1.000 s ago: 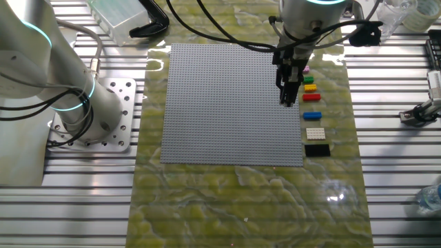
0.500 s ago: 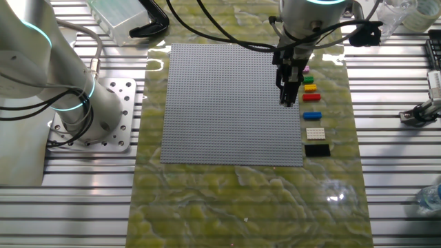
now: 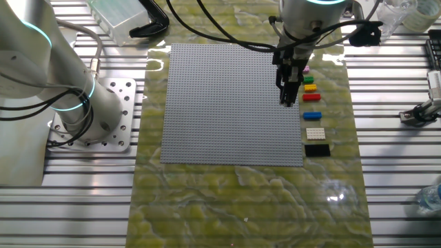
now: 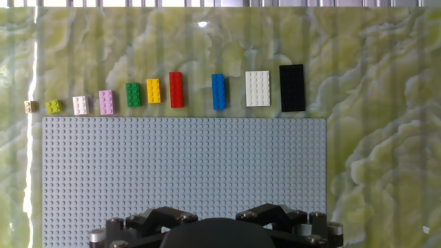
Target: Build with small Lego blocks
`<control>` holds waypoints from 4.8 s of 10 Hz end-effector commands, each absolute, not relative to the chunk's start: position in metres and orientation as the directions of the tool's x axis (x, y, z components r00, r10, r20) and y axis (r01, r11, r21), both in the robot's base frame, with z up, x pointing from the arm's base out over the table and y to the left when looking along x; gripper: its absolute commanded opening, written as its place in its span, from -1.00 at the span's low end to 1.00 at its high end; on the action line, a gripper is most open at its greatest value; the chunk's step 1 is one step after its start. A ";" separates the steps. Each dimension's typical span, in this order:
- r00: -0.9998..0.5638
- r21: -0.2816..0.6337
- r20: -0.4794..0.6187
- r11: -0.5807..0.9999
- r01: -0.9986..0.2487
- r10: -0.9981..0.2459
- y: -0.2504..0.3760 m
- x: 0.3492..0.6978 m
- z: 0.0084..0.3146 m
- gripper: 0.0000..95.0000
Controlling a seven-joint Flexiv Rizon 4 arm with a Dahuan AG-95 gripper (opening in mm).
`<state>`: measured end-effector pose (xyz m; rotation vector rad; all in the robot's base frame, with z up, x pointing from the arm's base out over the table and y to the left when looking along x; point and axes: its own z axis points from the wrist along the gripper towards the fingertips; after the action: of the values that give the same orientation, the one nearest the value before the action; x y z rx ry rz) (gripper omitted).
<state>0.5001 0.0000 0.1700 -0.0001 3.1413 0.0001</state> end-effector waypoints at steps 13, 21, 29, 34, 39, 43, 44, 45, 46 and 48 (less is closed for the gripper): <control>-0.994 0.017 -0.102 0.999 0.046 0.047 0.000 0.502 0.167 -1.00; -0.991 0.011 -0.102 0.996 0.087 0.088 0.000 0.502 0.167 -1.00; -0.992 0.010 -0.092 0.996 0.089 0.090 0.001 0.507 0.169 -1.00; -0.992 0.010 -0.091 0.996 0.087 0.088 0.006 0.509 0.167 -1.00; -0.993 0.006 -0.087 0.996 0.084 0.084 0.006 0.509 0.167 -1.00; -0.993 0.006 -0.088 0.997 0.079 0.080 0.007 0.509 0.167 -1.00; -0.993 0.006 -0.090 0.997 0.078 0.078 0.007 0.509 0.167 -1.00; -0.993 0.006 -0.090 0.997 0.077 0.078 0.007 0.509 0.167 -1.00; -0.993 0.006 -0.090 0.997 0.077 0.078 0.007 0.509 0.167 -1.00; -0.993 0.007 -0.090 0.997 0.078 0.078 0.007 0.509 0.167 -1.00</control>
<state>0.5092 0.0067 0.1669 0.1203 3.0487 0.0048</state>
